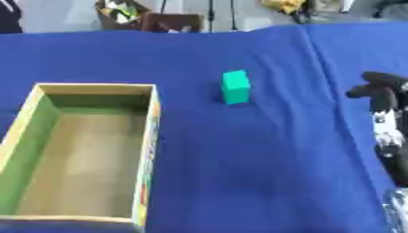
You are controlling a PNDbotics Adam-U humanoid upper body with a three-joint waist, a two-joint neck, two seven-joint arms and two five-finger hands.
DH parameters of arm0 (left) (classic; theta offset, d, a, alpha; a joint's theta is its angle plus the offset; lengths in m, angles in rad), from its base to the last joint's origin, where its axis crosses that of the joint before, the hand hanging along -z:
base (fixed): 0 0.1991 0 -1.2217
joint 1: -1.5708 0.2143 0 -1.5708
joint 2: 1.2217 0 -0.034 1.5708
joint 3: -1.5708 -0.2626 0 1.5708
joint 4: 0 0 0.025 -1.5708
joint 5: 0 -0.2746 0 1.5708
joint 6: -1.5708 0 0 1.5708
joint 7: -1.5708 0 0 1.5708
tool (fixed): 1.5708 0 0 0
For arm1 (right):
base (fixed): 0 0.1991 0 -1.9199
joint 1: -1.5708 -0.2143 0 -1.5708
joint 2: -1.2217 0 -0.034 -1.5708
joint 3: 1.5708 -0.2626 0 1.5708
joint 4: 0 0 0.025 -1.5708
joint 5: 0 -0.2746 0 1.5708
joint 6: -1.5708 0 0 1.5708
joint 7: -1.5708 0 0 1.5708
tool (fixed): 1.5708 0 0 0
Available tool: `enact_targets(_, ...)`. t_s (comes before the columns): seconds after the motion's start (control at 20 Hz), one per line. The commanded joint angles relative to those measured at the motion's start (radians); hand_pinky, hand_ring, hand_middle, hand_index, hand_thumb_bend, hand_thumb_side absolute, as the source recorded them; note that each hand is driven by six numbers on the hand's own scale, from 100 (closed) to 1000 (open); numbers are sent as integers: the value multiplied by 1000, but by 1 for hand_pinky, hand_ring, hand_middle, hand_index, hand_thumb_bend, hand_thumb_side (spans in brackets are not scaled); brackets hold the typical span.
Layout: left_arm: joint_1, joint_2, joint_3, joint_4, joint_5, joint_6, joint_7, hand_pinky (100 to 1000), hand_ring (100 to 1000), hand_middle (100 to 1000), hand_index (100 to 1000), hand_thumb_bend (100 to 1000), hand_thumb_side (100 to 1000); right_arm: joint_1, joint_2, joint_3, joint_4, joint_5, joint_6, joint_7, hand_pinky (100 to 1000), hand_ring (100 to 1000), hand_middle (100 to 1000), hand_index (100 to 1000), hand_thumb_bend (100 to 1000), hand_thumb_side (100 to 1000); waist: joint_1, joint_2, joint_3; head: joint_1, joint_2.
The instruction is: Pick up objects on the table and place them in the box.
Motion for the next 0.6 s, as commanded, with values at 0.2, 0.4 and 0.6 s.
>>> enact_targets(0.2, -6, 13, 4, -19, -8, -1, 2, 100, 353, 476, 475, 100, 905, -2, -9, -4, -22, 7, -3, -1, 743, 602, 522, 741, 100, 712, 0, -12, -2, 19, 6)
enact_targets(0.4, -4, 11, 4, -19, -9, -2, 1, 100, 353, 476, 475, 100, 905, -2, -7, -4, -22, 9, 0, 0, 744, 602, 522, 741, 100, 710, 4, -10, -2, 45, 23)
enact_targets(0.6, -3, 10, 4, -19, -9, -3, 1, 100, 354, 476, 475, 100, 904, -4, -8, -4, -22, 10, 3, 0, 746, 605, 525, 743, 100, 715, 7, -11, 0, 72, 30)
